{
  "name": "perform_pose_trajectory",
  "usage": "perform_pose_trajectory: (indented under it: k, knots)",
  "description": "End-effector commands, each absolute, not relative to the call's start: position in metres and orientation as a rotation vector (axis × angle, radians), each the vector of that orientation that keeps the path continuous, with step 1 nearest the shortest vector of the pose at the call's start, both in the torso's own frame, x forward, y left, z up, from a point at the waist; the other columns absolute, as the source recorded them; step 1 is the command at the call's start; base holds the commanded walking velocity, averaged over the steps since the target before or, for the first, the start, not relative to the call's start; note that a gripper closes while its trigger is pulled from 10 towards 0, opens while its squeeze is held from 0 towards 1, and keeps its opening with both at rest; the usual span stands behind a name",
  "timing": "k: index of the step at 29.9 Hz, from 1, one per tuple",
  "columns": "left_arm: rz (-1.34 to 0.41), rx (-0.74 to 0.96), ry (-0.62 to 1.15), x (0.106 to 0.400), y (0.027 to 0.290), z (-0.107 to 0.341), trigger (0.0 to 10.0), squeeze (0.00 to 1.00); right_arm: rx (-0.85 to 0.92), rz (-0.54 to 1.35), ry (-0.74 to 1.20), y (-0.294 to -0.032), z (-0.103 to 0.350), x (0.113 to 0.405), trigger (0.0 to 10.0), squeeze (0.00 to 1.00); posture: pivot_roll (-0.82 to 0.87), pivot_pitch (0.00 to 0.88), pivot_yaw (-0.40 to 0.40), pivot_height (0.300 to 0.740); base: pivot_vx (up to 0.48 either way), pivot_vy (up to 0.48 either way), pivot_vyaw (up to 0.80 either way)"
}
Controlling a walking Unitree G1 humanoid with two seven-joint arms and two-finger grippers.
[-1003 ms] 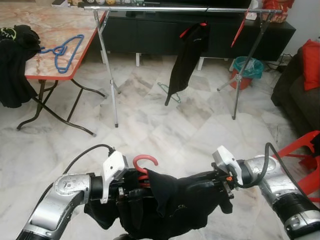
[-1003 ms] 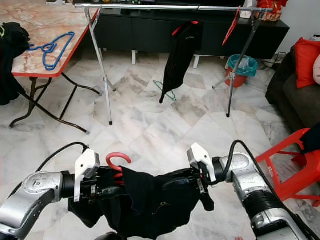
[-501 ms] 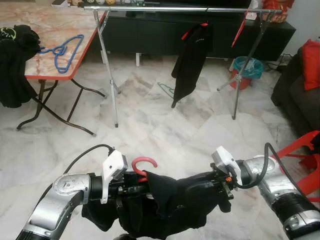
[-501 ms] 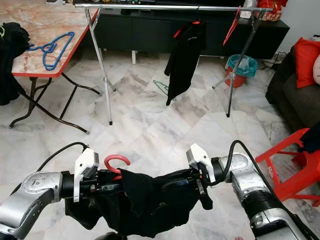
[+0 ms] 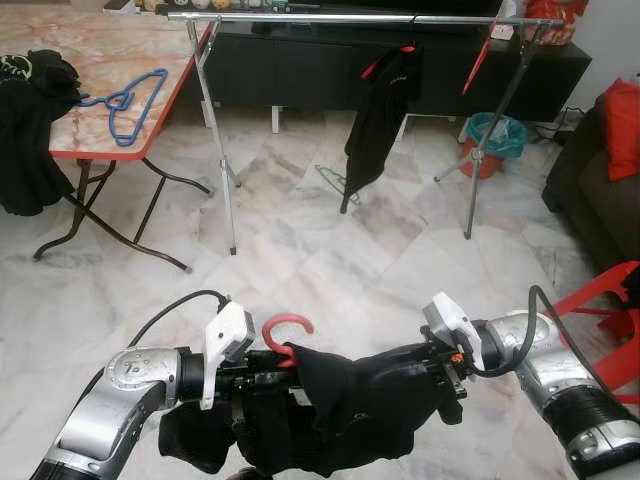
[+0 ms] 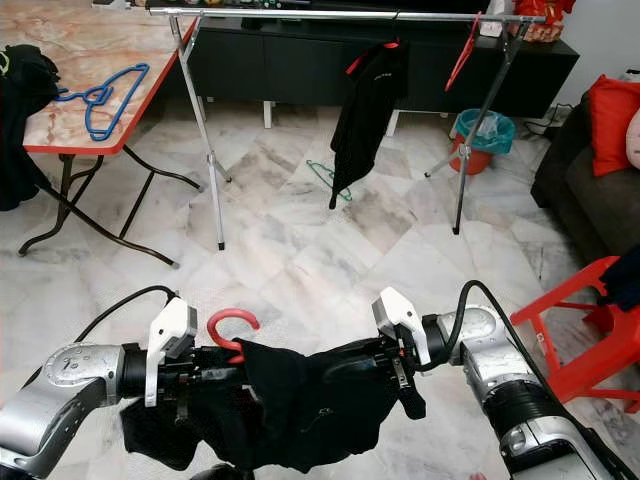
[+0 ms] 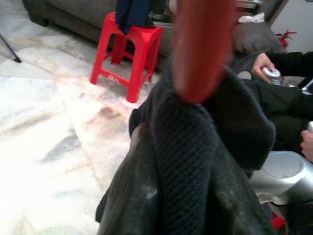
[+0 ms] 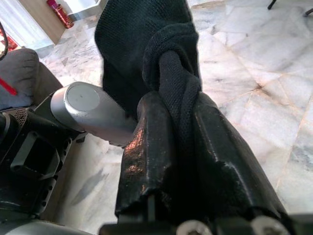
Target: Hang hanger
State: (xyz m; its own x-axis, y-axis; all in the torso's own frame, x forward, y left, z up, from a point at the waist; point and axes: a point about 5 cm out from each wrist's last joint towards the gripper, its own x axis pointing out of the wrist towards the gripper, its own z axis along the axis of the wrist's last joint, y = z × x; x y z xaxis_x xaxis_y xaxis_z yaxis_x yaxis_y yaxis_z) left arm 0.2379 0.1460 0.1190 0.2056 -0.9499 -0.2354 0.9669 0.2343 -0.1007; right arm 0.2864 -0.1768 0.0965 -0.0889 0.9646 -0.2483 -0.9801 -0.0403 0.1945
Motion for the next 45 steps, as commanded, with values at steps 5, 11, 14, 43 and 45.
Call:
perform_pose_trajectory:
  k: [5, 11, 14, 43, 45]
  knots:
    - [-1.333, 0.070, 0.232, 0.239, 0.143, 0.126, 0.0, 0.00, -0.049, 1.641, 0.313, -0.172, 0.103, 0.289, 10.0, 1.00, 0.08, 0.079, -0.058, 0.740, 0.000, 0.000, 0.00]
    - [-1.319, 0.076, 0.234, 0.241, 0.144, 0.125, 0.0, 0.00, -0.049, 1.636, 0.308, -0.172, 0.103, 0.290, 10.0, 1.00, 0.08, 0.077, -0.059, 0.740, 0.000, 0.000, 0.00]
    - [-1.291, 0.090, 0.236, 0.244, 0.146, 0.123, 0.0, 0.00, -0.050, 1.622, 0.294, -0.173, 0.105, 0.293, 10.0, 1.00, 0.08, 0.076, -0.059, 0.740, 0.000, 0.000, 0.00]
    - [-0.443, 0.195, 0.123, 0.307, 0.193, 0.105, 10.0, 0.00, 0.027, 0.696, 0.013, -0.190, 0.105, 0.338, 10.0, 0.00, 0.05, 0.083, -0.028, 0.740, 0.000, 0.000, 0.00]
    - [-0.396, 0.183, 0.097, 0.309, 0.193, 0.105, 10.0, 0.00, 0.045, 0.635, 0.018, -0.185, 0.098, 0.337, 10.0, 0.00, 0.05, 0.083, -0.024, 0.740, 0.000, 0.000, 0.00]
